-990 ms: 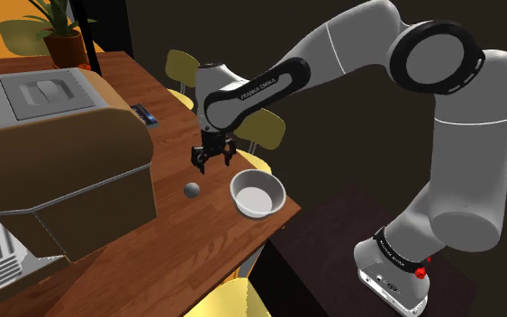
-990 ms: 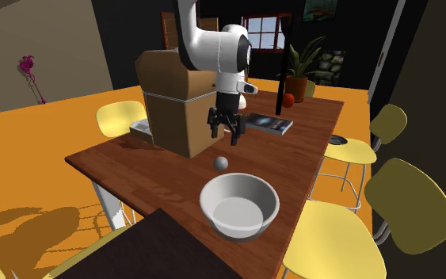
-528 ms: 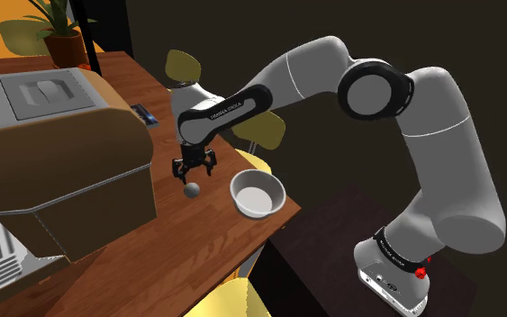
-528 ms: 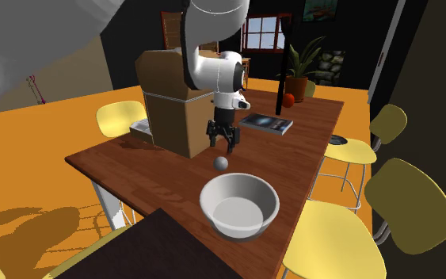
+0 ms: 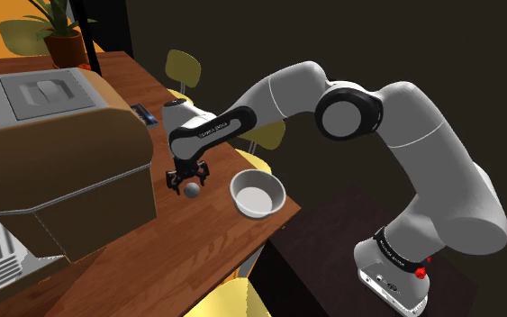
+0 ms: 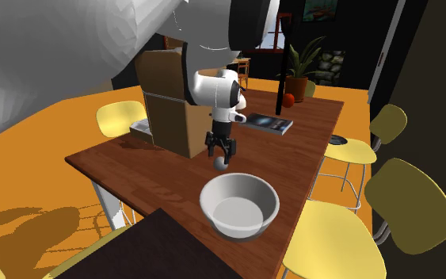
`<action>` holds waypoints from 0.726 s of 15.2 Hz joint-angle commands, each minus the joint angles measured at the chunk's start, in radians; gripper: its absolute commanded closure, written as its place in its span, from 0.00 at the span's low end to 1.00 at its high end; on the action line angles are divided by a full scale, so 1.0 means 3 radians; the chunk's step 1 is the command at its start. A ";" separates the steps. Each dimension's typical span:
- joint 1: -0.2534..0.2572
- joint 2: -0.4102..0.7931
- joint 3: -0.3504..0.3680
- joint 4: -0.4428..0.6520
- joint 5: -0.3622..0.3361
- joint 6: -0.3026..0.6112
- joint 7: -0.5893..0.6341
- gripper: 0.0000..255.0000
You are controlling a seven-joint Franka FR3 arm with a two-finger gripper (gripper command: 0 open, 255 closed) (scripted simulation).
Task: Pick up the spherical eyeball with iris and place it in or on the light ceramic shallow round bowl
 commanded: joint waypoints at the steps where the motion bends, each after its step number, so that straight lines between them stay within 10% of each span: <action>1: 0.0009 0.0059 -0.0007 0.0006 -0.0006 0.0054 0.0005 0.00; 10: 0.0010 0.0074 -0.0008 0.0006 -0.0008 0.0069 0.0006 0.00; 11: 0.0010 0.0074 -0.0008 0.0006 -0.0008 0.0069 0.0006 1.00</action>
